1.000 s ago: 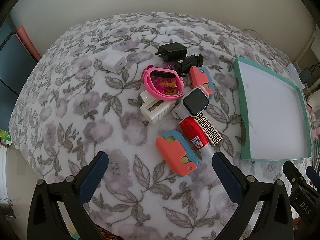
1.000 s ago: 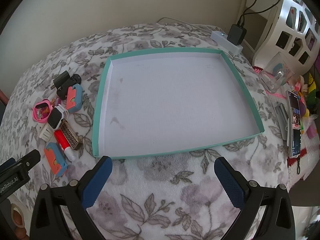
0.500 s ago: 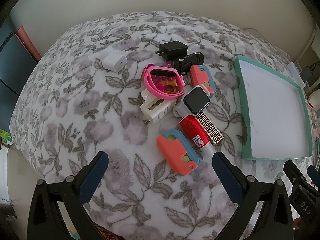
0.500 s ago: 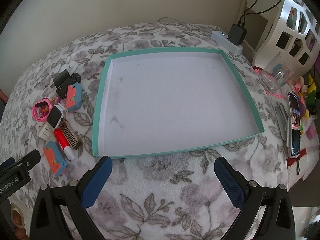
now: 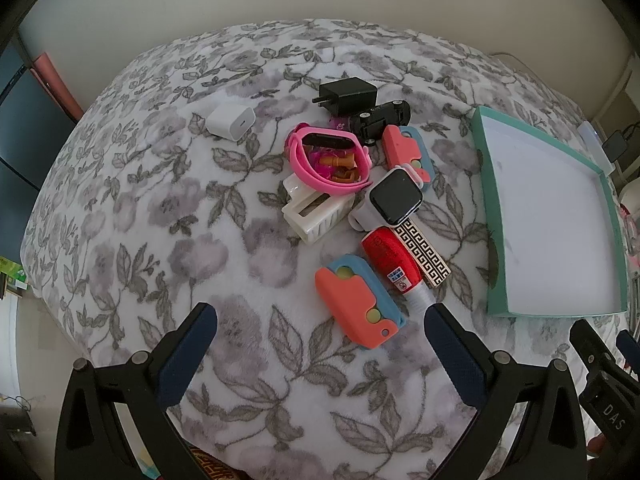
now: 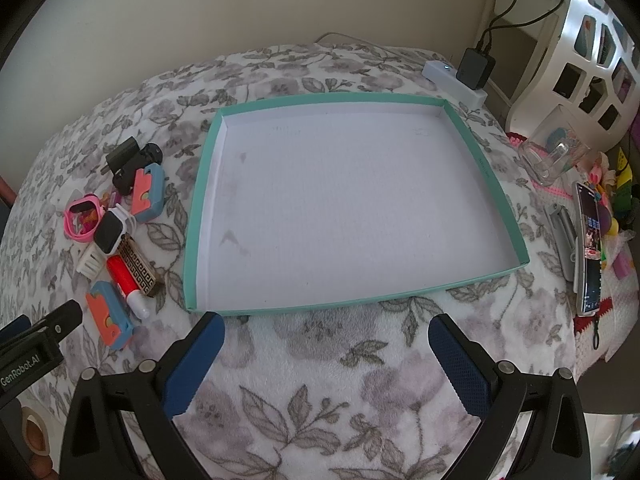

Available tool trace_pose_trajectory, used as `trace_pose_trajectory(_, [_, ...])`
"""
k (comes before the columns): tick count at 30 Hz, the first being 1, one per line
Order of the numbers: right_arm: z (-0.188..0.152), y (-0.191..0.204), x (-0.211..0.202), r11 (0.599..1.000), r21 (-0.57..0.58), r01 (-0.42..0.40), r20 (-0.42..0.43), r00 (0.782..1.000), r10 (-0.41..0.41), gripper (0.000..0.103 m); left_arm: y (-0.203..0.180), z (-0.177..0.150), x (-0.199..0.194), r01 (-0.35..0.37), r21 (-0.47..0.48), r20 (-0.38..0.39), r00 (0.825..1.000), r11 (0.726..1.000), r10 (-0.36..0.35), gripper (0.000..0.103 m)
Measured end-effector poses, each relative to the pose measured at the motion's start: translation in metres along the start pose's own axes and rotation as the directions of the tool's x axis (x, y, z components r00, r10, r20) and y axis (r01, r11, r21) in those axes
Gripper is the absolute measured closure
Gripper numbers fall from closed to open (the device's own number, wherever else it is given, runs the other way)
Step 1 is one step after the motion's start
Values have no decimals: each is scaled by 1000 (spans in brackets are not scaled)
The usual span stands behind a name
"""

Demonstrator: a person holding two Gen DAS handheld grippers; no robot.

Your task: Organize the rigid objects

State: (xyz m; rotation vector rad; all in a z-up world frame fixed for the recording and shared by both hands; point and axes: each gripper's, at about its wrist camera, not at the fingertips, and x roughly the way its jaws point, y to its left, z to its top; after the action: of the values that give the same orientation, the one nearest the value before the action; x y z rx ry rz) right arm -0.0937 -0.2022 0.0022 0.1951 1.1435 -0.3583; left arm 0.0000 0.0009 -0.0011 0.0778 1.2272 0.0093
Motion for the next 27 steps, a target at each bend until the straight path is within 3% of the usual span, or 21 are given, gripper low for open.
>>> trace_pose_trajectory(27, [-3,0,2,1000,-4,2,-5,1000,-2,0,2,-2,2,-2,-3,-7,1000,1000,2,0])
